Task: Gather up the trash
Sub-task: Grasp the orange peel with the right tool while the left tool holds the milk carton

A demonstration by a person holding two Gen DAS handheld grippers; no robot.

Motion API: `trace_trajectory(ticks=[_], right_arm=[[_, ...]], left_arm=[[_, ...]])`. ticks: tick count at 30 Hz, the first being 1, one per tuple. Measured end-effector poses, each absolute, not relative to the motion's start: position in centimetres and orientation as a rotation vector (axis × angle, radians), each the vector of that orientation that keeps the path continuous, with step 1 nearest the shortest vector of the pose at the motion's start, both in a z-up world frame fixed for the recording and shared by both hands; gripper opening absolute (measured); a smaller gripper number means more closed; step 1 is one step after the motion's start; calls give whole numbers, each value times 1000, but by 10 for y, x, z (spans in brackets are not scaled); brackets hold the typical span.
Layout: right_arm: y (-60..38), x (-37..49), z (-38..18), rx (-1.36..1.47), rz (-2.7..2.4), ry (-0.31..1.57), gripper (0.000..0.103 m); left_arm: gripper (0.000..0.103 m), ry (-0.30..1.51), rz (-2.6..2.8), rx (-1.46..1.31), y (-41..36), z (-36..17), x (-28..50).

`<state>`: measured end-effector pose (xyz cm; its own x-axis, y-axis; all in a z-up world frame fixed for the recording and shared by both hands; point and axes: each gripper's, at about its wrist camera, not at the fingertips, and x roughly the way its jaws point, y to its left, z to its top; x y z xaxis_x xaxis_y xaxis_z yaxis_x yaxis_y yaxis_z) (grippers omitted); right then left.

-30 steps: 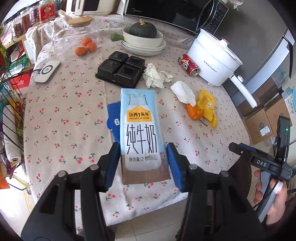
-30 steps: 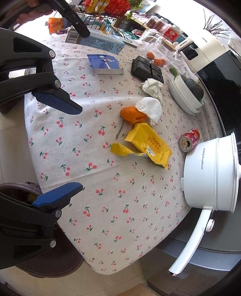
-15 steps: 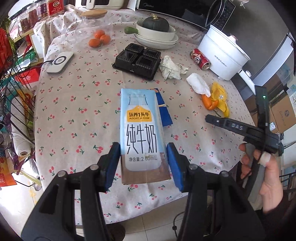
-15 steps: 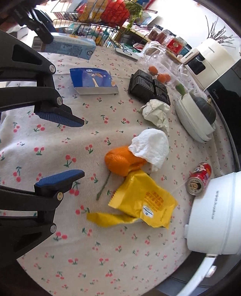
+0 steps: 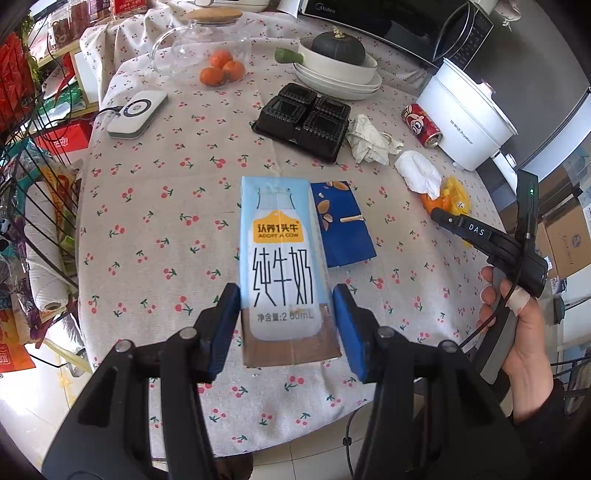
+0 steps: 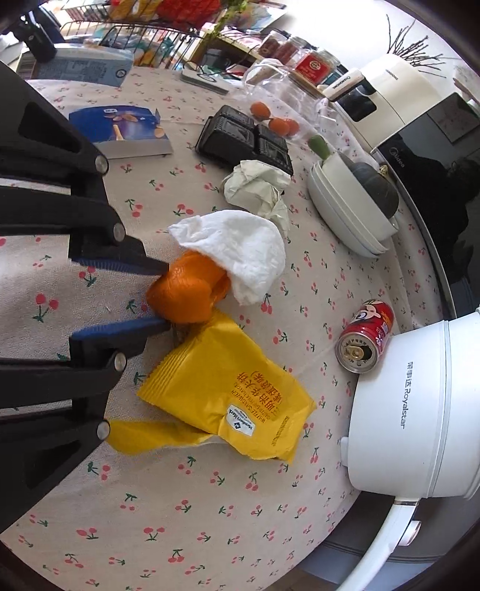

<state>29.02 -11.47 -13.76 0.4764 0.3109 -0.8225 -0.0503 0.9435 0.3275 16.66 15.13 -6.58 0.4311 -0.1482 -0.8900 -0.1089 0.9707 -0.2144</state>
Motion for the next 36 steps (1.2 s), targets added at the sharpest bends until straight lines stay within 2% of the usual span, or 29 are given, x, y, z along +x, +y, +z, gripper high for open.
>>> trace_trajectory(ticks=[5,18,36], right_arm=[[-108,283,-128,238,267,1058,16],[-125,226,-74,221,387,1049,15],[-214,153,-31,226,354,976,15]], left_arm=[[53,1117,-22,-252,150,-63,165],[53,1078,-56,-218,123,-49,159],[53,1042,-219,-105,22,-38,154]])
